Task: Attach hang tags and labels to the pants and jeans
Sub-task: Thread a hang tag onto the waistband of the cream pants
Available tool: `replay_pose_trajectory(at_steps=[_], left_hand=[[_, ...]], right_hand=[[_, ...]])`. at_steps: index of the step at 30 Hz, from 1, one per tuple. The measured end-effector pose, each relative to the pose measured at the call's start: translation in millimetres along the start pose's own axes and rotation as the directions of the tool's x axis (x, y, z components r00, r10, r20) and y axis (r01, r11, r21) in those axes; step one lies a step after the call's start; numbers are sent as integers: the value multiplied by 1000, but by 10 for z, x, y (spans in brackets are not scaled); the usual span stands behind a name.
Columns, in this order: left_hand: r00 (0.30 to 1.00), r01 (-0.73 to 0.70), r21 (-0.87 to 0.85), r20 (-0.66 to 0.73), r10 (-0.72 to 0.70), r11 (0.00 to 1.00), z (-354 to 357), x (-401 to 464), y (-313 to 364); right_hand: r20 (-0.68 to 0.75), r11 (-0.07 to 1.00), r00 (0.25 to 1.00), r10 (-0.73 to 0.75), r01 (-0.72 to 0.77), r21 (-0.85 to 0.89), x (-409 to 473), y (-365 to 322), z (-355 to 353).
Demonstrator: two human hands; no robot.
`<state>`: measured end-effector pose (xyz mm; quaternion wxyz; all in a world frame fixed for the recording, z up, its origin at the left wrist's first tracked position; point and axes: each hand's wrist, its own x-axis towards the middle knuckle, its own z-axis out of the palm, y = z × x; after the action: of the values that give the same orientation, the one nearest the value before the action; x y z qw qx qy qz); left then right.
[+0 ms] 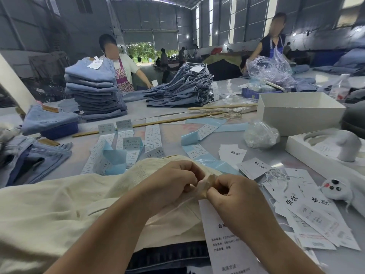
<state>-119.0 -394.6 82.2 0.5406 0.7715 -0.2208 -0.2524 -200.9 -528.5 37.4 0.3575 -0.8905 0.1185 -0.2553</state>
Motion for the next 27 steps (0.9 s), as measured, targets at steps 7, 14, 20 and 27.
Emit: replay_pose_trajectory(at_steps=[7, 14, 20, 27], left_hand=[[999, 7, -12, 51, -6, 1000, -12, -2, -24], [992, -87, 235, -63, 105, 968, 58, 12, -129], [981, -113, 372, -107, 163, 921, 66, 56, -143], [988, -137, 156, -48, 146, 978, 68, 61, -166]], right_hand=[[88, 998, 995, 45, -41, -52, -4, 48, 24], [111, 998, 992, 53, -48, -47, -12, 99, 36], [43, 999, 998, -50, 50, 1, -68, 124, 58], [3, 997, 998, -66, 66, 43, -94, 149, 99]])
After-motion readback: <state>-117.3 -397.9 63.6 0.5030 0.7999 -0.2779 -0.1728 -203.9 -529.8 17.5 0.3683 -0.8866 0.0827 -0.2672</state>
